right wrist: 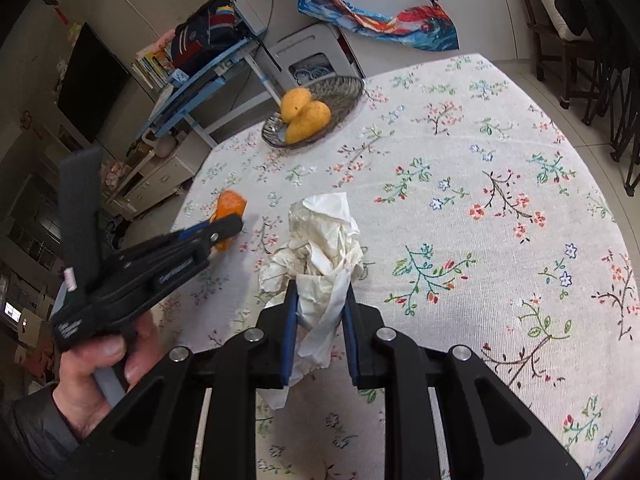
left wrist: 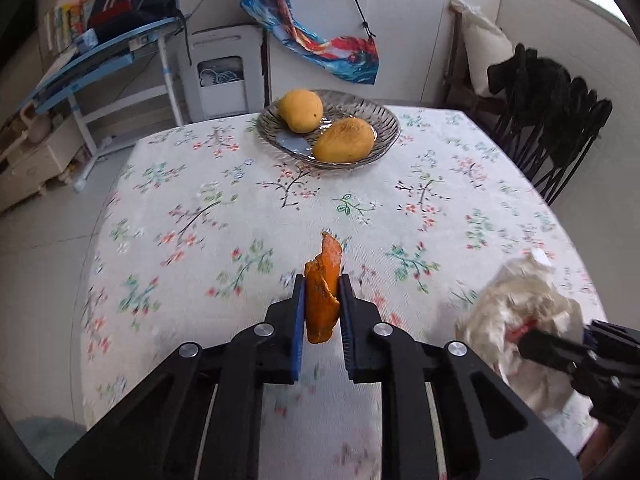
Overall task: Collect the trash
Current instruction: 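Carry the foil wrapper and orange peel over the yellow bucket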
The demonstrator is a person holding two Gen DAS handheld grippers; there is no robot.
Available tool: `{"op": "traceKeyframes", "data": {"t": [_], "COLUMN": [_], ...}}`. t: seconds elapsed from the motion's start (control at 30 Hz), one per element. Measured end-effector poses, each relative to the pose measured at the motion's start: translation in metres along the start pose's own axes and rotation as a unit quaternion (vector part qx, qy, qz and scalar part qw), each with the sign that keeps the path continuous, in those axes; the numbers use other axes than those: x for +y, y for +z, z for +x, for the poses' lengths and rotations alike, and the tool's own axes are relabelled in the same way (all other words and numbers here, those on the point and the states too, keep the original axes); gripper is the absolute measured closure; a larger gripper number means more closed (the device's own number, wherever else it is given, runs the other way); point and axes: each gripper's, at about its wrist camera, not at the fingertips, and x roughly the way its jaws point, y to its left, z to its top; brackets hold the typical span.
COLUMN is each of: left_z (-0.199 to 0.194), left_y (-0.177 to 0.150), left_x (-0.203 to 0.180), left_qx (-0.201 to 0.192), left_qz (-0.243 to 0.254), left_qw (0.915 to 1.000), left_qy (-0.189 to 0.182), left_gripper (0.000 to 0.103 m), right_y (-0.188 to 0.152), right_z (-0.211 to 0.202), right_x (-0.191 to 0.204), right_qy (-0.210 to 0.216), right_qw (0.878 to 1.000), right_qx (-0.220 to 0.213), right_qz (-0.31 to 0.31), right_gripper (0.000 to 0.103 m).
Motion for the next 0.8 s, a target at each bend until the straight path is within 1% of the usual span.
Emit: {"op": "traceKeyframes", "data": {"t": [0.17,0.37,0.6,0.8], "left_z": [-0.044,-0.079,-0.108,-0.125], "left_y": [-0.019,-0.041,-0.066,-0.088], "left_x": [0.007,0.008,-0.002,-0.004], "left_qx": [-0.016,-0.033,-0.049,-0.051], "left_qz": [-0.024,-0.044,-0.039,-0.039], "left_qw": [0.9996,0.9985,0.998,0.9978], "left_qy": [-0.003,0.002,0.009,0.014], "left_gripper": [0.088,0.087,0.087,0.087], "right_y": [-0.007,-0.024,-0.039,-0.051], "right_z": [-0.015,-0.032,-0.049,-0.062], "right_x": [0.013,0.021,0.024,0.028], "right_qy": [0.001,0.007,0.006,0.008], "right_qw": [1.0,0.999,0.998,0.996], "right_qx": [-0.022,-0.044,-0.063,-0.077], "right_qz": [-0.019,-0.025,-0.026,-0.035], "right_gripper": [0.082,0.082,0.082,0.082]}}
